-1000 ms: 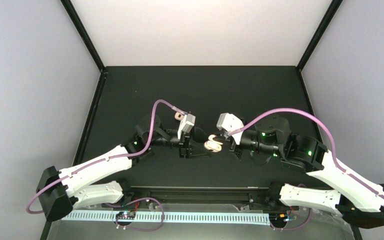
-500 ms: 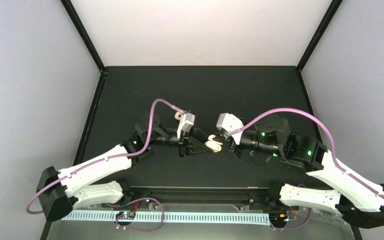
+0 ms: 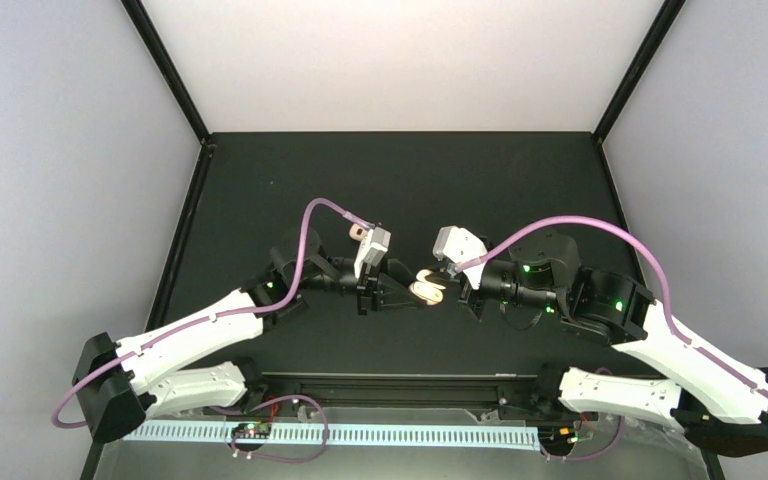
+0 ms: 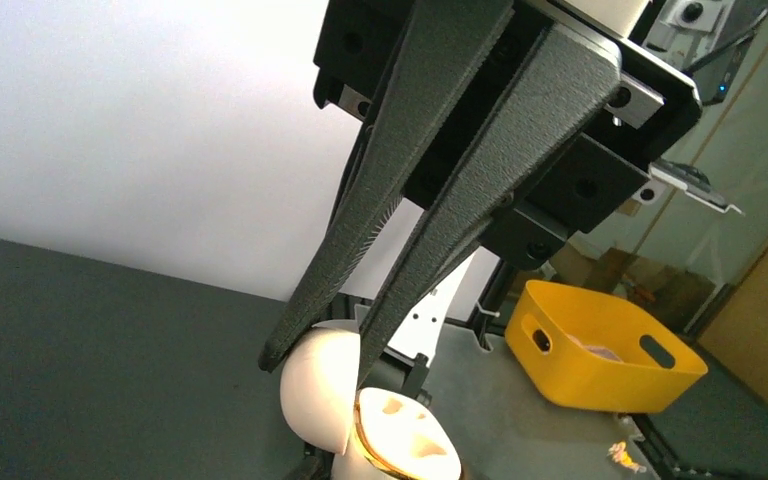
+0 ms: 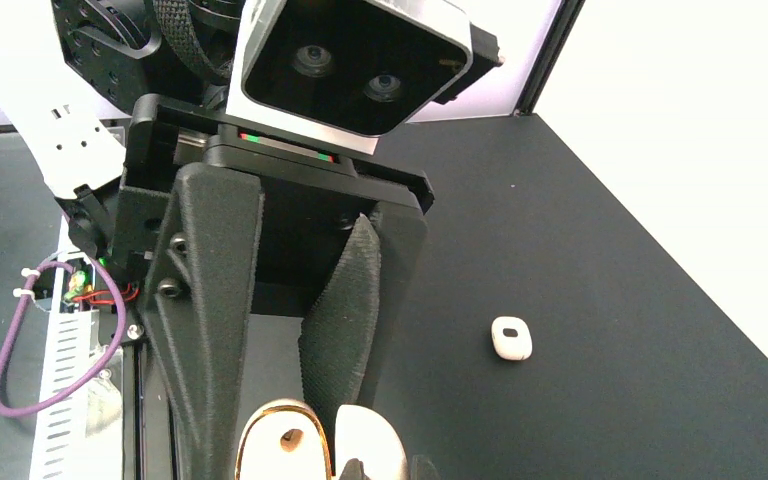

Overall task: Insert the wireless bluetooth earbuds into the charging case
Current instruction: Adjust the charging case.

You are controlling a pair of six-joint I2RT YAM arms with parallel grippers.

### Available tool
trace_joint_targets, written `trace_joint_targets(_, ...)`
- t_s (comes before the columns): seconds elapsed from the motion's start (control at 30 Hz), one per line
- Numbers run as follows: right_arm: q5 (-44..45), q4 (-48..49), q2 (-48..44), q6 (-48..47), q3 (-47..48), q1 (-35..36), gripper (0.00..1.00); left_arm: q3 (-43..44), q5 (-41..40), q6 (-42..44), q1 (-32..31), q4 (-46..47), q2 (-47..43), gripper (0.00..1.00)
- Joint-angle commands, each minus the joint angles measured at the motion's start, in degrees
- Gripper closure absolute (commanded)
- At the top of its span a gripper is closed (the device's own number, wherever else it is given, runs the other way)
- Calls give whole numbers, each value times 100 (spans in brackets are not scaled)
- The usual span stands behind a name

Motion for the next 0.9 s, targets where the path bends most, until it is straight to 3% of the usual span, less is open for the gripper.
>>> trace_joint_targets(0.0, -38, 139, -48, 51, 43, 34, 99, 152, 143, 111, 10, -29, 48, 72)
trace_joint_targets(0.4, -114, 118, -55, 79, 70, 36, 99, 156, 180, 215, 11, -86, 37, 96)
trace_joint_targets(0.5, -112, 117, -66, 80, 72, 35, 99, 151, 155, 192, 11, -106, 28, 89)
trace_joint_targets(0.57, -103, 125, -88, 67, 70, 35, 99, 147, 130, 88, 11, -93, 23, 67)
trace_joint_targets(0.63, -79, 121, -101, 47, 61, 30, 99, 113, 138, -77, 11, 24, 42, 58)
trace_joint_targets(0.77, -47, 131, -102, 18, 44, 35, 99, -32, 197, -569, 11, 545, 102, 58)
trace_joint_targets(0.87, -51, 135, -101, 5, 43, 36, 99, -97, 294, -915, 11, 956, 209, 64)
